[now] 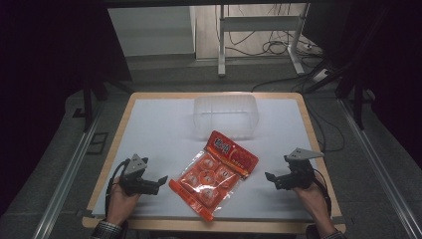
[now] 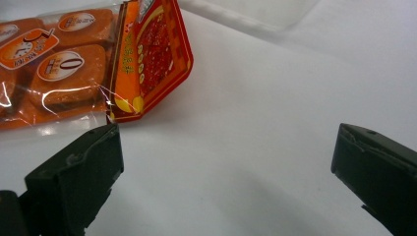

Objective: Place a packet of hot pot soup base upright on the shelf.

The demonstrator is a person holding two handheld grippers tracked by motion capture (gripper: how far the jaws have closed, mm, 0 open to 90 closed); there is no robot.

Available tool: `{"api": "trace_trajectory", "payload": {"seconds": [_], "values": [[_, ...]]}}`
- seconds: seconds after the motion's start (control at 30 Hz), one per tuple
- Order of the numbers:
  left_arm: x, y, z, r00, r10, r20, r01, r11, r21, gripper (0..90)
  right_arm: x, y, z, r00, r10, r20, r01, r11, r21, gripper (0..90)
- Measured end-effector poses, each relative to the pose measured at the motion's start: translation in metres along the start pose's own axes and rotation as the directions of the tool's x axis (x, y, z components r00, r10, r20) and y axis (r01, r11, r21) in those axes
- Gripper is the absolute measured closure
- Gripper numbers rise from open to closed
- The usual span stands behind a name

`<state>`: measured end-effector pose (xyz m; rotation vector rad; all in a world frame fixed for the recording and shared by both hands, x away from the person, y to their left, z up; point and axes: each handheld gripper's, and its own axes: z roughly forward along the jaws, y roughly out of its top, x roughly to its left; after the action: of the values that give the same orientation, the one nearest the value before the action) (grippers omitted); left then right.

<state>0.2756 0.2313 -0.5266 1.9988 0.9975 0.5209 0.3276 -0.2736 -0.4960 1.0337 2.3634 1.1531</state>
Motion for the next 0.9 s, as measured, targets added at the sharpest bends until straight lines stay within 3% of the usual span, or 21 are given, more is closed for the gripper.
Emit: {"api": "trace_trajectory", "payload": {"seconds": [0.9], "values": [[0.000,0.000,0.001,0.9999,0.011,-0.003,-0.011,0.9999,0.008,0.4,0.005,0.019,0.017,0.9966,0.006,-0.082,-0.007,1.000,-0.018,0.0]]}}
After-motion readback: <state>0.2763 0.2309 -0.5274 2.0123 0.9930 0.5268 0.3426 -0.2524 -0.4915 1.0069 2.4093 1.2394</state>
